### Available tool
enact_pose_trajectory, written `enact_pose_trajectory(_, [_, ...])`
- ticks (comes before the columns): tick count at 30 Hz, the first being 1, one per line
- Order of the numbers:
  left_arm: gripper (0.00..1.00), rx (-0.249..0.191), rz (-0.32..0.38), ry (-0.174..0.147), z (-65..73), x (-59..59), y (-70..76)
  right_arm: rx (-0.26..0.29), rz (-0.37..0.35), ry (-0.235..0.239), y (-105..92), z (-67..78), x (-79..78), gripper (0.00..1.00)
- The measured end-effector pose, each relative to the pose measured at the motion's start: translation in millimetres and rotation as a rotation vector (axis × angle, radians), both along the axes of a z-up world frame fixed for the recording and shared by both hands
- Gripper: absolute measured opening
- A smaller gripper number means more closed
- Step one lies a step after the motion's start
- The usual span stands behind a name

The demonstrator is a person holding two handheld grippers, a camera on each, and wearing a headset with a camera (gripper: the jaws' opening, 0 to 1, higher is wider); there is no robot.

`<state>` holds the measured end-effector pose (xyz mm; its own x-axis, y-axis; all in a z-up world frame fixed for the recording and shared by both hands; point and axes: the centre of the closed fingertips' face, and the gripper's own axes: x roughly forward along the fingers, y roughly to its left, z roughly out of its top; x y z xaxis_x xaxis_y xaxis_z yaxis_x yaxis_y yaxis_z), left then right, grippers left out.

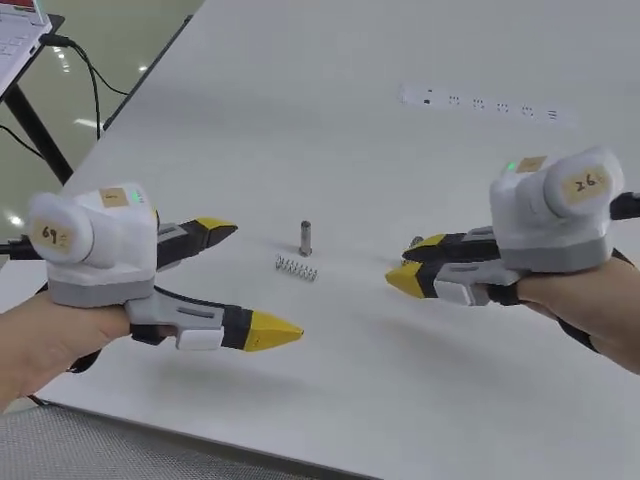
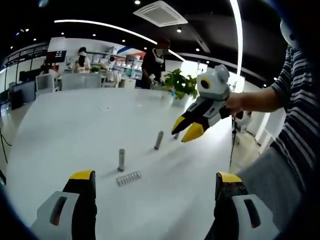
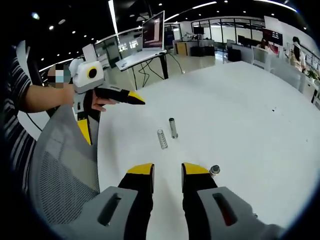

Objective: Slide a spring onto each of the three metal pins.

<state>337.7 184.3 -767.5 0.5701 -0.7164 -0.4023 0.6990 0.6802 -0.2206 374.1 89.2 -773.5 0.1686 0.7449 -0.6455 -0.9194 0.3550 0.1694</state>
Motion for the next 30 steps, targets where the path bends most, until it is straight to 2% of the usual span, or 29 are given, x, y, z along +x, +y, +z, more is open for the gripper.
enact_pose_trajectory(2, [0.97, 0.002, -0.005, 0.002, -0.6, -0.3, 0.5, -0.009, 0.014, -0.003, 7.2, -0.6, 3.5, 0.2])
enact_pose_trajectory(4, [0.97, 0.002, -0.006, 0.004, -1.3, -0.1, 1.6, -0.04, 0.036, 0.007, 13.4, -5.0, 2.4, 0.2])
enact_pose_trajectory(5, [0.97, 0.001, -0.006, 0.004, -1.7, 0.3, 2.4, -0.067, 0.044, 0.04, 15.4, -9.9, -0.9, 0.2])
enact_pose_trajectory(8, [0.97, 0.0, -0.001, 0.005, -2.2, 1.7, 4.8, -0.066, 0.063, 0.045, 27.8, -12.3, -0.2, 0.2])
enact_pose_trajectory(19, [0.97, -0.007, 0.006, 0.011, -3.2, 2.5, 8.0, -0.125, 0.13, 0.024, 58.1, -22.2, 3.2, 0.2])
enact_pose_trajectory(27, [0.97, -0.005, 0.013, 0.017, -5.2, 1.4, 12.5, -0.183, 0.172, 0.02, 71.0, -44.6, 3.5, 0.19])
enact_pose_trajectory(30, [0.97, -0.003, 0.015, 0.019, -6.5, 1.0, 14.2, -0.199, 0.187, -0.006, 76.9, -50.0, 5.1, 0.19])
